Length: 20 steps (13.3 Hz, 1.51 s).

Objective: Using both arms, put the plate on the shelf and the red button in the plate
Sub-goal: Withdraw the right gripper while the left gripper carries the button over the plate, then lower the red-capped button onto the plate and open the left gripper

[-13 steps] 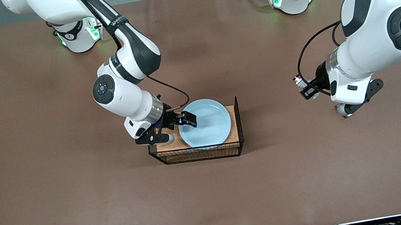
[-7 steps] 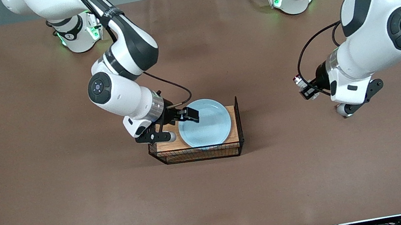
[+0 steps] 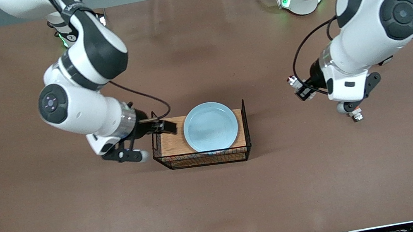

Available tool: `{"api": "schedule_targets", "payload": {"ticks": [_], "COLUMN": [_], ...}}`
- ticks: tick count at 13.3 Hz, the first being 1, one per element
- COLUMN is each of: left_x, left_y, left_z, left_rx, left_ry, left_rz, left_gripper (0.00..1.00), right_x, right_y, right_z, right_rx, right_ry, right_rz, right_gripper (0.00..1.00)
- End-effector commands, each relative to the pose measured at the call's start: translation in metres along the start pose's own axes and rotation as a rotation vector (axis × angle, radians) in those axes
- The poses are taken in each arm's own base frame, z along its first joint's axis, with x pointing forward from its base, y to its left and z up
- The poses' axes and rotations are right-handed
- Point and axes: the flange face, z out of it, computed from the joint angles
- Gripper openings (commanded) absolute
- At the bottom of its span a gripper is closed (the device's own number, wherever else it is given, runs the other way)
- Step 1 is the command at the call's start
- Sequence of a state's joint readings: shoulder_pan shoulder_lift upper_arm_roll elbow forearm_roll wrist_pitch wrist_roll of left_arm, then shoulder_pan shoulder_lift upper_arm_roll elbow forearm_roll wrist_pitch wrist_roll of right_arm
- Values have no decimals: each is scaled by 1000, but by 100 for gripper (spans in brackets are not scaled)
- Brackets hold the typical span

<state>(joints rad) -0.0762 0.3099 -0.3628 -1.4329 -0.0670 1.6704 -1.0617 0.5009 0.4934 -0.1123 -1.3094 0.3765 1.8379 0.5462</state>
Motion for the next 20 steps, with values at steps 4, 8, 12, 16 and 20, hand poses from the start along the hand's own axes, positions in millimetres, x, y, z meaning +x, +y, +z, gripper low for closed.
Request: {"api": "schedule_targets", "payload": {"ticks": [4, 8, 12, 16, 20], "left_x": [-63, -92, -101, -109, -124], "left_y": [54, 91, 126, 148, 159], "left_z": [10, 45, 81, 120, 159], "left_rx": [-40, -96, -172, -170, -153], "left_ry": [10, -12, -62, -93, -40], "left_rz": [-239, -451, -738, -885, -905], "left_gripper": [20, 20, 20, 20, 20], "right_x": [24, 28, 19, 12, 12], "right_y": [98, 163, 204, 259, 278], "right_z": [-66, -112, -150, -186, -190], "right_rx": [-236, -277, -332, -308, -350], "right_ry": [-35, -96, -127, -141, -143], "right_rz": [-139, -128, -158, -139, -130], "right_gripper": [100, 100, 100, 100, 100]}}
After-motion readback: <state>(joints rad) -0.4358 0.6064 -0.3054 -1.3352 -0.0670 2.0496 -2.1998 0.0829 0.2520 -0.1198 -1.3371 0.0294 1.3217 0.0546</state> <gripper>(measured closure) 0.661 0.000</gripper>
